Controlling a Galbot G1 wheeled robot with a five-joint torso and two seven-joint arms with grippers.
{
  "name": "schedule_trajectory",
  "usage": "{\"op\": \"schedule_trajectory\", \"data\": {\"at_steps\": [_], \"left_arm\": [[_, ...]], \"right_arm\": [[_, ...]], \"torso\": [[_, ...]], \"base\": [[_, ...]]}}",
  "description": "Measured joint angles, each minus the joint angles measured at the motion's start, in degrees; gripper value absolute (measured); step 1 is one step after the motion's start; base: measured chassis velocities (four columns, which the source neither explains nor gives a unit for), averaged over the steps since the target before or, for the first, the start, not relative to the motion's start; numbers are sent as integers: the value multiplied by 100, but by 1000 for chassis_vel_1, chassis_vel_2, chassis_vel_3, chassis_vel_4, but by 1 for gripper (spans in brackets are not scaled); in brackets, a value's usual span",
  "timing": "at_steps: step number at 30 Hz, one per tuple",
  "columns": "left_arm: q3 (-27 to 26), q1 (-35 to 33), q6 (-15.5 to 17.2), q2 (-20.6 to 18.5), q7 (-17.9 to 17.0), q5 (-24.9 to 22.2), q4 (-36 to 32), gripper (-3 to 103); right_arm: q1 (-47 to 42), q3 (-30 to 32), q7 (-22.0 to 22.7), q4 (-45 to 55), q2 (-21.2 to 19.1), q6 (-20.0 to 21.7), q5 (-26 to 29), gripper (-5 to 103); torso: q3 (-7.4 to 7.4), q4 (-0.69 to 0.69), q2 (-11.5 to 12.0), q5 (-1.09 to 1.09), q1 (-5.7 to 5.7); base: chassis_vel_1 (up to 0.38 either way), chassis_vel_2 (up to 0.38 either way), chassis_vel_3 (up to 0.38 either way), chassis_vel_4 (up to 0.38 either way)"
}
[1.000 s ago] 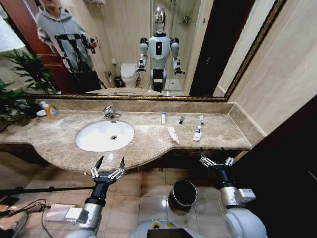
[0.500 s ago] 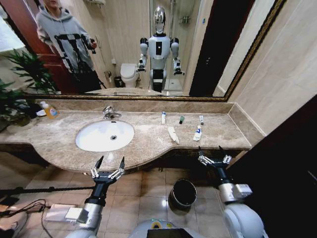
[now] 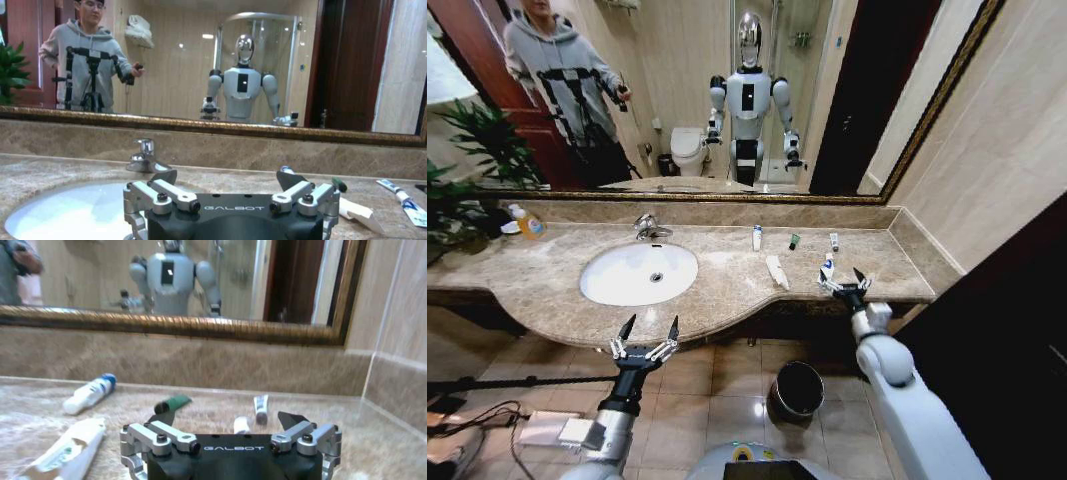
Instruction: Pick up the trash from the sink and place it in the trash bin.
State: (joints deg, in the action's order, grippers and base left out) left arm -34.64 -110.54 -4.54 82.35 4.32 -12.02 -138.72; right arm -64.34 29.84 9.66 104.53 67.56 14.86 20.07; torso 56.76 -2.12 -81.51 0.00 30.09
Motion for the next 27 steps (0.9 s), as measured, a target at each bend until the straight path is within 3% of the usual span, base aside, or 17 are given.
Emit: {"op": "schedule_trajectory", "data": {"at_steps": [13,21,27], "left_arm": [[0,0,0,-1,-1,1,0,100],[0,0,0,-1,0,0,0,100],[0,0,0,0,-1,0,0,100]], "right_arm": [[131,-57,-96,-771,195,-44,128,103],[130,-62,-130,-871,316,-81,66,81],[91,-88,-117,-900,370,-158,-107,54]], "torso": [[-1,1,0,0,-1],[-1,1,0,-1,-1],[-1,1,0,-1,-1]], "base": [[0,0,0,0],[0,0,0,0],[0,0,0,0]]}}
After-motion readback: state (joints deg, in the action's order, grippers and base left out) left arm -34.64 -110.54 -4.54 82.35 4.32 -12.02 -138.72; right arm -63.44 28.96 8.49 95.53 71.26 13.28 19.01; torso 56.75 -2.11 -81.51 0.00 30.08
